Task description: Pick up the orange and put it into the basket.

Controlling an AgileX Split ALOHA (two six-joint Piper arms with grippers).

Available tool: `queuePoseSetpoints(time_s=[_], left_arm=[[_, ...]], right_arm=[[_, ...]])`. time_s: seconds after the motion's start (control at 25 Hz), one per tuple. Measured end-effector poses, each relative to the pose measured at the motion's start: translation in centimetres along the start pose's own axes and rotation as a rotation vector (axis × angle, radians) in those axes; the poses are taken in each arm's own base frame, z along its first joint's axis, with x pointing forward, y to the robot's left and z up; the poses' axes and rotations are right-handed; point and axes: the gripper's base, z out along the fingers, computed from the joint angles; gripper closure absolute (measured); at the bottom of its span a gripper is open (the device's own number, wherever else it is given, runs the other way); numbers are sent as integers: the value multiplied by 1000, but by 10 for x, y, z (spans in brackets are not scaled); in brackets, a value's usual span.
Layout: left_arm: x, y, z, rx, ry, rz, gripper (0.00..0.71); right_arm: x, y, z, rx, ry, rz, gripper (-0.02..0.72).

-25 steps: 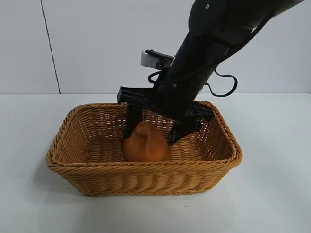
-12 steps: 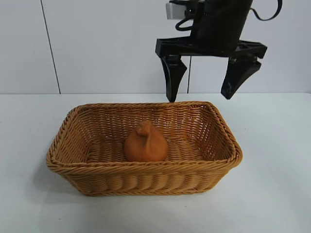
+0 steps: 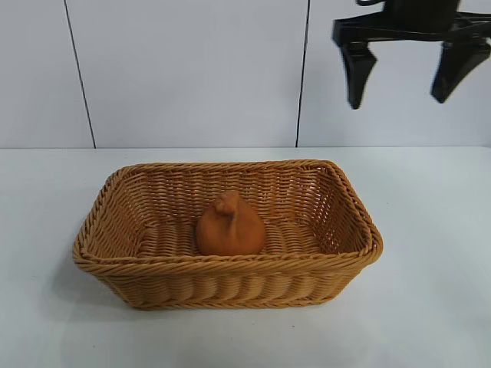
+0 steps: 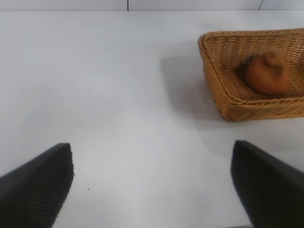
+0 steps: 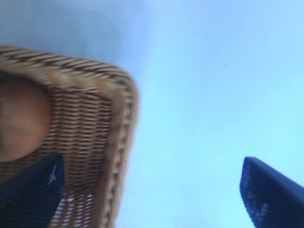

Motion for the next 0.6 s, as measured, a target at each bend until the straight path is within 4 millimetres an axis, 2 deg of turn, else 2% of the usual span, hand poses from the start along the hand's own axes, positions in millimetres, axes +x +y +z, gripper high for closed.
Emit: queuePoseSetpoints(time_s=[0.16, 0.36, 0.48, 0.6], left_arm=[[0, 0, 0, 0, 0, 0, 67], [0, 0, 0, 0, 0, 0, 67], [0, 0, 0, 0, 0, 0, 67], [0, 0, 0, 0, 0, 0, 67]], right_arm=[[1, -6, 1, -25, 17, 1, 10], [6, 4, -5, -96, 21, -4, 10], [22, 11, -12, -133, 34, -36, 10], [49, 12, -19, -141, 66, -55, 10]])
